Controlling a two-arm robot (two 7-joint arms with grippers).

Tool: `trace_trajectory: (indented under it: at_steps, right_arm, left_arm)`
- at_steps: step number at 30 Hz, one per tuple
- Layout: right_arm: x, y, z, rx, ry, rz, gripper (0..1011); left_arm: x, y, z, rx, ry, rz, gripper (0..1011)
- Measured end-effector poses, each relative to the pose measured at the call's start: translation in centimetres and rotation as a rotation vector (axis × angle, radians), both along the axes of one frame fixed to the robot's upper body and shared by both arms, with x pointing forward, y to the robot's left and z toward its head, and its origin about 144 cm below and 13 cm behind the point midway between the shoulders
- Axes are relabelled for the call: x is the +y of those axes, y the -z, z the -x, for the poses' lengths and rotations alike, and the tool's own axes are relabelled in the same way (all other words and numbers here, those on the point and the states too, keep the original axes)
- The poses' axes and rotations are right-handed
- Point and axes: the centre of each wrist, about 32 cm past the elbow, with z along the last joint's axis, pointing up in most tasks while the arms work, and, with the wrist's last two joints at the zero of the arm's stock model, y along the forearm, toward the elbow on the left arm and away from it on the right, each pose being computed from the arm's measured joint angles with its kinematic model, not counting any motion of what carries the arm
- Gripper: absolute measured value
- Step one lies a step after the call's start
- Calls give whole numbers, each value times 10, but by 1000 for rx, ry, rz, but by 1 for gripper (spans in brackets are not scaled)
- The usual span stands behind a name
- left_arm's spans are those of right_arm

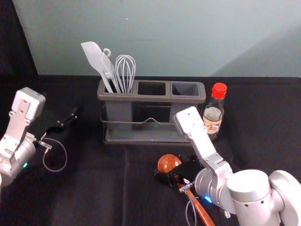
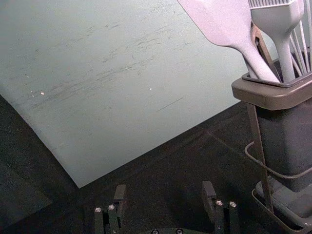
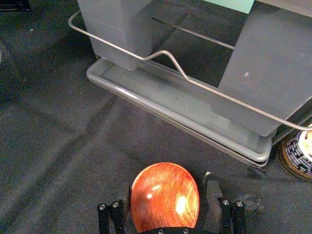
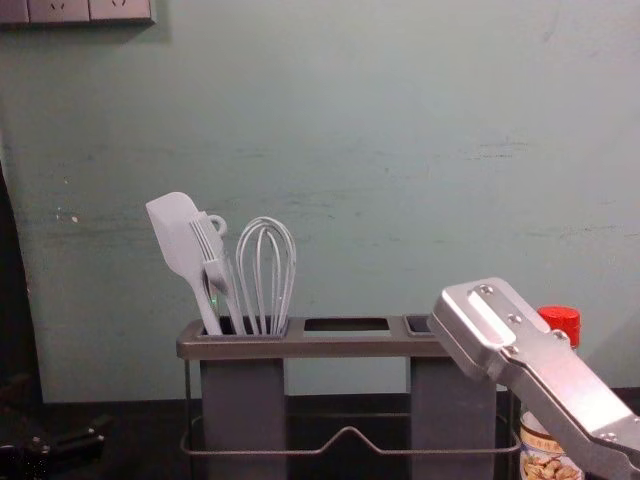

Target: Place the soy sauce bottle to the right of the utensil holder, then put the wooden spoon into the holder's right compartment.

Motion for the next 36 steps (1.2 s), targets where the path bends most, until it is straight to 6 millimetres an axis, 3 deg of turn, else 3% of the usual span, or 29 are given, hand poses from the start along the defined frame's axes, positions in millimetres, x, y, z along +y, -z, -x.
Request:
trace_trajectory:
  at_steps: [24,32,36]
  right_arm:
    - [0,9,-12,-9,-36,-6,1003]
    - [0,9,-11,-11,-38,-3,846]
    - [-1,7,-10,-11,-33,0,835]
  left_arm:
    - [0,0,0,0,0,0,1000]
    - [0,0,0,0,0,0,1000]
    - [0,0,0,0,0,0,1000]
